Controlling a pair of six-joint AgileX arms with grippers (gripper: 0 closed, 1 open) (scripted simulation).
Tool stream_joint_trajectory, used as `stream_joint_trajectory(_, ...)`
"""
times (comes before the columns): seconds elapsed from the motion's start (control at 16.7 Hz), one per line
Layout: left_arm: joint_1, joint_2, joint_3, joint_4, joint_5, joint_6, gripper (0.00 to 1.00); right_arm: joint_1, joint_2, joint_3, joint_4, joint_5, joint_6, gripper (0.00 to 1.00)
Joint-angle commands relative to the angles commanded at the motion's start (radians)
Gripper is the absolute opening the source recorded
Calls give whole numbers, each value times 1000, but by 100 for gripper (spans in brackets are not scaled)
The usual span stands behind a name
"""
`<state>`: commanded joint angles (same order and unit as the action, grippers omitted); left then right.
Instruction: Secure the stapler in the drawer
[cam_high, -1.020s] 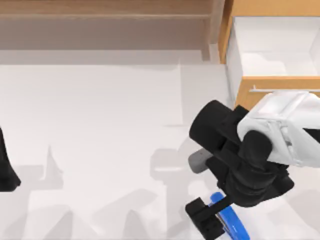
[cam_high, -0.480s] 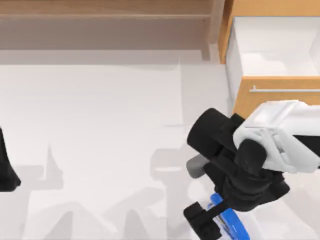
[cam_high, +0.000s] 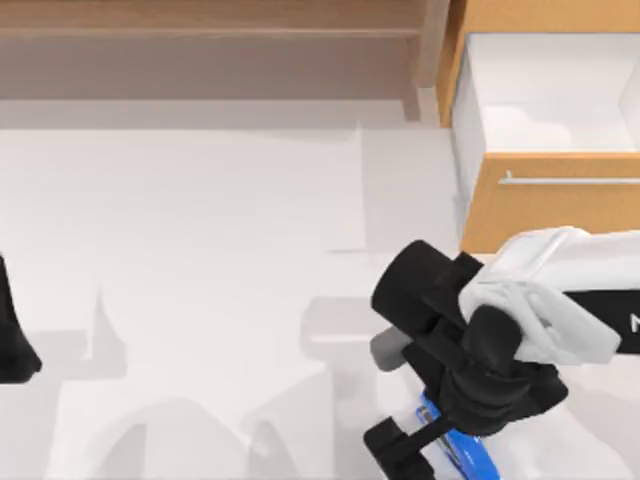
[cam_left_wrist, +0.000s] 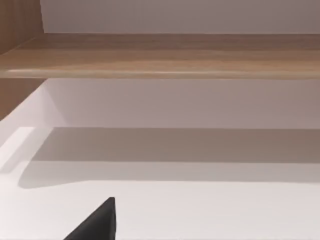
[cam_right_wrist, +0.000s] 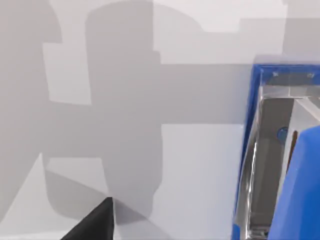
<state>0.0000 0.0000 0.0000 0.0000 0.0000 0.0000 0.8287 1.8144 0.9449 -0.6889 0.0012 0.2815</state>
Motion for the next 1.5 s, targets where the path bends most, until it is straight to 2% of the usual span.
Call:
stream_joint_trajectory(0.78, 0, 0, 0, 0, 0, 0, 100, 0, 0, 0, 0, 0, 0, 2)
stream_joint_trajectory(1.5, 0, 0, 0, 0, 0, 0, 100, -2, -34, 26, -41, 7, -5, 0)
